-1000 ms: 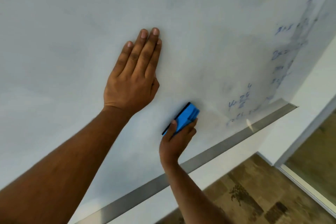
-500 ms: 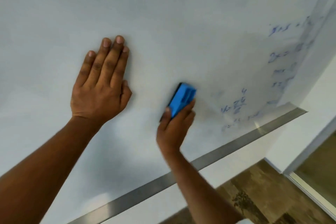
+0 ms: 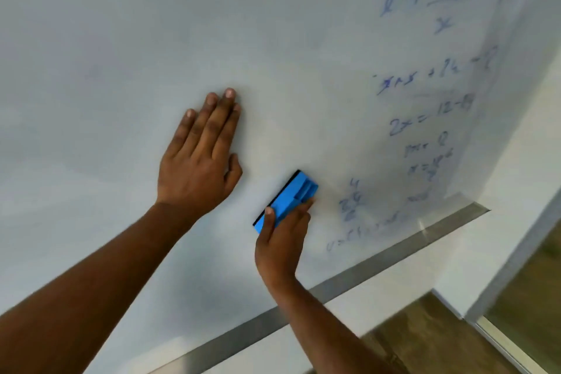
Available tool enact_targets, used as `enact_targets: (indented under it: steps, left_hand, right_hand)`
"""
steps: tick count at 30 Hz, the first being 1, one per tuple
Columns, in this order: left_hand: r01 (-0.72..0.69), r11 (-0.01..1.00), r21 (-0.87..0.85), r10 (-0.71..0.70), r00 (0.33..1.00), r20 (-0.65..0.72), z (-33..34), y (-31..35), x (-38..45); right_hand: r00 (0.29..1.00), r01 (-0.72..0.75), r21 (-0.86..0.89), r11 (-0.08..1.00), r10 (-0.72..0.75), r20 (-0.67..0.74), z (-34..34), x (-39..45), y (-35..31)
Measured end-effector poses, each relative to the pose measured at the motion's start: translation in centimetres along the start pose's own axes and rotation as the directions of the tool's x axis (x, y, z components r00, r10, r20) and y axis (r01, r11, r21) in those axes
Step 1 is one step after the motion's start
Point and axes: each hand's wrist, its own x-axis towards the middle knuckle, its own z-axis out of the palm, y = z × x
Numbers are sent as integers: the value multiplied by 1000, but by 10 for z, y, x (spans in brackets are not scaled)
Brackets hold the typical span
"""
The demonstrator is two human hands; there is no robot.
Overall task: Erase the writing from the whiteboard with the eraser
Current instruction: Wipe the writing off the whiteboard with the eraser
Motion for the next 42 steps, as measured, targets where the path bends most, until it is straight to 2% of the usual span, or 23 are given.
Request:
enact_targets:
  steps: [2,4,5,7,9,10,11,12,13,15,17,19,21,24,26,28,29,31,32,34,36,38,42]
  left_hand:
    - [-12,1000,11,12,1000,-29,10,11,21]
    - [1,999,32,1,998,-61,17,20,27]
    - [16,998,54,-11,997,-76,20,24,26]
    - [32,995,94,-23,995,-93,24,28,21]
    - [33,992,124,-20,995,-101,27,29,19]
    - [33,990,139,-18,994,-107,29,29,19]
    - [30,988,148,-13,993,-116,29,28,19]
    - [27,989,149,-9,993,-122,30,28,19]
    - [25,988,150,-6,991,-131,30,28,18]
    - [21,987,162,2,990,-143,30,28,19]
    - [14,987,162,9,990,-142,30,28,20]
    - [9,987,160,13,990,-137,29,28,19]
    - [8,986,165,14,991,-132,29,27,17]
    - [12,987,162,10,991,-132,31,28,17]
    - [13,986,164,9,992,-128,32,30,17]
    - [11,986,165,10,992,-123,32,31,17]
    - [10,987,161,11,992,-126,32,31,17]
    - [9,989,149,10,991,-131,33,30,18]
    - [7,990,143,12,992,-129,32,30,19]
    - [-6,992,128,22,993,-120,31,29,20]
    - [-10,995,104,20,995,-97,30,27,18]
    - [-12,995,99,22,995,-98,30,29,16]
    - [-14,994,106,28,991,-127,32,29,15]
  right_hand:
    - [991,98,-39,994,-101,-90,-14,43,5]
    - [984,57,-42,998,-63,-167,-24,76,35]
    - [981,-27,-22,999,22,-193,-27,85,56]
    - [931,-316,71,946,323,-168,-29,88,99]
    - [763,-633,151,760,644,-45,-27,77,131]
    - [679,-727,145,671,734,12,-24,67,137]
    - [649,-758,115,642,759,39,-21,54,135]
    - [686,-727,98,680,727,43,-17,40,126]
    - [786,-618,105,779,618,36,-14,26,108]
    - [972,-235,154,960,233,31,-13,12,63]
    - [993,115,100,988,-115,-10,-15,31,29]
    - [960,262,-1,965,-261,-104,-24,77,11]
    - [958,167,-13,986,-165,-233,-38,128,17]
    - [937,-141,82,987,159,-311,-51,156,71]
    - [866,-432,127,893,450,-219,-51,134,113]
    - [797,-591,79,803,596,-101,-41,84,133]
    - [827,-556,65,829,559,-61,-33,54,128]
    - [956,-293,68,954,293,15,-13,5,93]
    - [987,-158,69,985,156,38,-4,-9,74]
    - [1000,6,41,999,-7,21,3,-6,45]
    - [997,70,-4,998,-71,-15,-2,11,37]
    - [999,44,18,999,-44,-26,-13,25,46]
    - [953,-284,235,930,300,-35,-24,24,83]
